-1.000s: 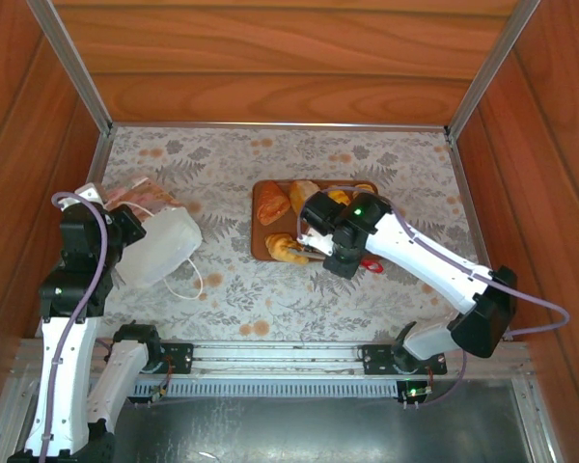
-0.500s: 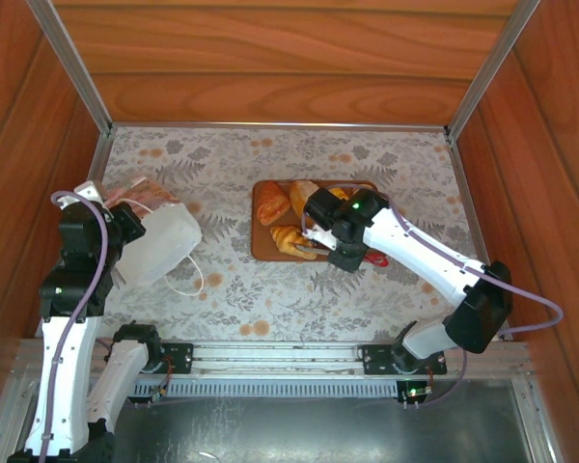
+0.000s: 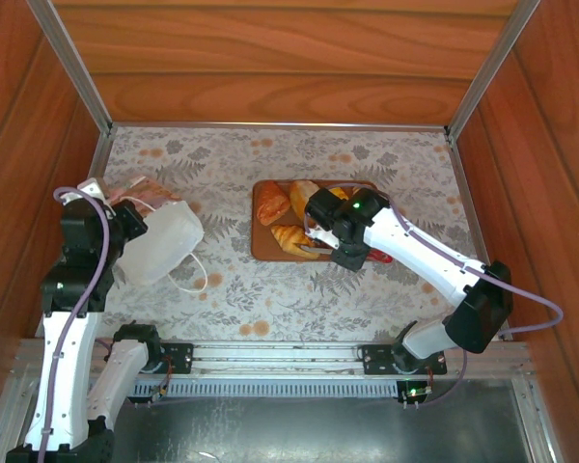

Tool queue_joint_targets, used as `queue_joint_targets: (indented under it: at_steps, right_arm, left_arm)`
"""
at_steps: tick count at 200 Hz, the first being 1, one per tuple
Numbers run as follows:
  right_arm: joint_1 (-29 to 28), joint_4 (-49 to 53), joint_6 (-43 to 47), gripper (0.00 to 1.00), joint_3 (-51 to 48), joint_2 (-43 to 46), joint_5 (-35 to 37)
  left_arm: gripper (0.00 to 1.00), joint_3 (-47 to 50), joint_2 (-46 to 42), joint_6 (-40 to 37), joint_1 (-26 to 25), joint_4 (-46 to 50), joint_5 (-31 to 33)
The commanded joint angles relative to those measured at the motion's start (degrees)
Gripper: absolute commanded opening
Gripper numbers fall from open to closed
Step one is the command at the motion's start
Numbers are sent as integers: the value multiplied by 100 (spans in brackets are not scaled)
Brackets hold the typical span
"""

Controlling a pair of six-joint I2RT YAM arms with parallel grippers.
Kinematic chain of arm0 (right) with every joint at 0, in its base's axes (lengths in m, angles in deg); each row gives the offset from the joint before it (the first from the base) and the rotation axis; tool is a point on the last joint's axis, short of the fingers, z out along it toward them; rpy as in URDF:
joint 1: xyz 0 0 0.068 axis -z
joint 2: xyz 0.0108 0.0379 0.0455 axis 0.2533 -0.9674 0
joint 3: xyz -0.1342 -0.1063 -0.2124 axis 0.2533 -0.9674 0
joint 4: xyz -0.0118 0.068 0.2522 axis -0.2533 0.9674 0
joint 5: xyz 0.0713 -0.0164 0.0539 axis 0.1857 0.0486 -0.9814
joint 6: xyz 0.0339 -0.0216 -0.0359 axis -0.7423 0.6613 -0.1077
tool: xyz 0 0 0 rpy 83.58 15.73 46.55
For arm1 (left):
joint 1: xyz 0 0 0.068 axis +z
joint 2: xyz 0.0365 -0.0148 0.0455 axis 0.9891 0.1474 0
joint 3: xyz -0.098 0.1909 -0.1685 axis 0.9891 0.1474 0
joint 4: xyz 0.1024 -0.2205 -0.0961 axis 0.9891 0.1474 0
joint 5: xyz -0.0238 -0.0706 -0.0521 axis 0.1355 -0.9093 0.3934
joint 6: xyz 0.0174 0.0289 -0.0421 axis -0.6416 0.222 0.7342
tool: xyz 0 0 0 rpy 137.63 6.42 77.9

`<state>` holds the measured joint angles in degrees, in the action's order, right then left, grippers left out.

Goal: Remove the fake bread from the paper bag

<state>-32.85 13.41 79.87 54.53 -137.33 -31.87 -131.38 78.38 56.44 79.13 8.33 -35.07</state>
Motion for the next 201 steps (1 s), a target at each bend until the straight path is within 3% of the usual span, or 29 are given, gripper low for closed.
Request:
queue_joint_targets:
  at_steps: [1,114,201]
  right_arm:
    - [39,283,-222,33,213,89,92]
    - [42,398,-502,33,627,509,-746]
    - [270,-716,-1103,29,714,1204,-1221]
  left_arm:
    - [0,-156,118,103,-12,-186,-270]
    - [0,-374,620,432,-9,-388,-857]
    - [0,-1072,1611,914,-21,-939,-1616]
